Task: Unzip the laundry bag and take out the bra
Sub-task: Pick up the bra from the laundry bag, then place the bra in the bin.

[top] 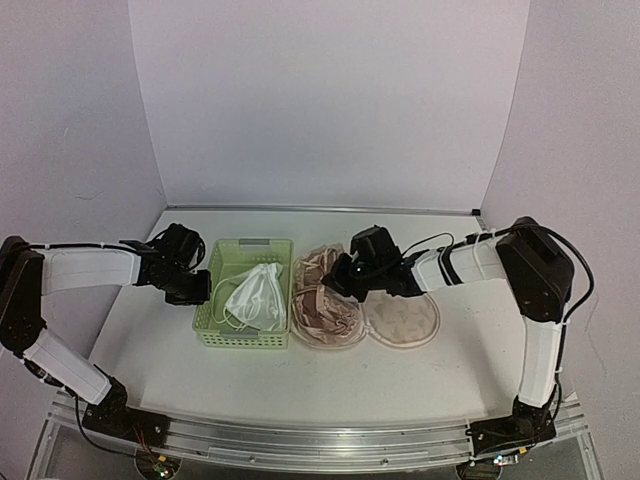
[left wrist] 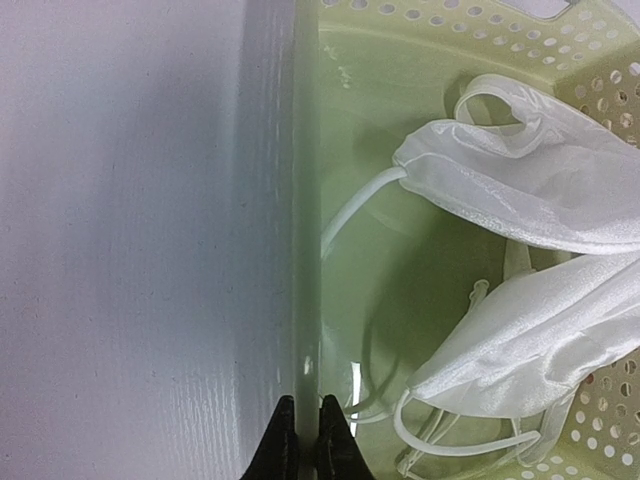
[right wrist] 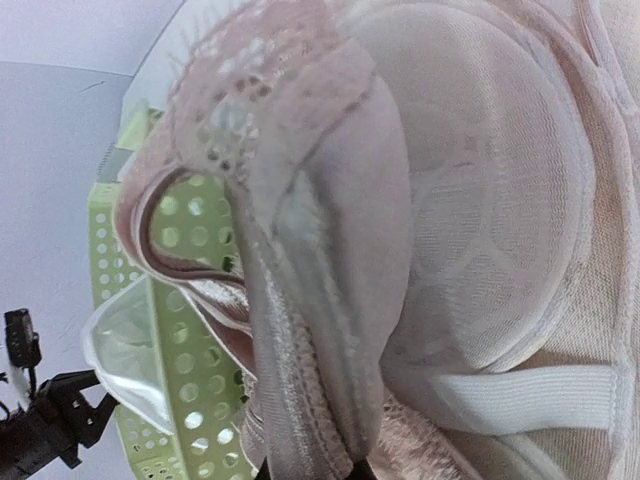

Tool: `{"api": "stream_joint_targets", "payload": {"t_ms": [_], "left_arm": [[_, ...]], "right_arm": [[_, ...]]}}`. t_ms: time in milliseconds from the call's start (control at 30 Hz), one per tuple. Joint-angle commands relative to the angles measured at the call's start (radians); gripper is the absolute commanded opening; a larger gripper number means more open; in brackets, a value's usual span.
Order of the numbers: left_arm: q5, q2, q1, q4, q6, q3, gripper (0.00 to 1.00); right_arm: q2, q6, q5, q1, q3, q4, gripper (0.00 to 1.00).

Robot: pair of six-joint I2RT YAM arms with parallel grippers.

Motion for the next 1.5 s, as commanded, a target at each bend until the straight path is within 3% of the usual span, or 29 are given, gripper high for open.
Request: {"api": "stream_joint_targets", "payload": {"t_ms": [0,400,700,1133,1467], "left_arm": [[-0.002,-0.035,-0.002,0.021,0.016,0.002,0.0],[-0.003,-0.021,-0.002,0.023,0.01,0.011,0.0],[-0.022,-0.017,-0.002,0.029,0.006,0.005,0.0],[-0.008,-0.01,-0.002,0.048,0.005,0.001,0.0],[0.0,-0.013,-0.002,0.06,-0.003,-0.001,0.0]], "right_arm": [[-0.164,-0.033,0.004,0.01,-0.018,0.097,0.0],[-0.353,-0.096,0.044,0.028,-0.037,0.1,0.0],[-0.42,-0.157,0.055,0.055,0.048,0.073,0.0],[-0.441,-0.229,0.075,0.15,0.204,0.021,0.0],[-0.354,-0.167,0.073,0.202,0.272,0.004,0.0]]}}
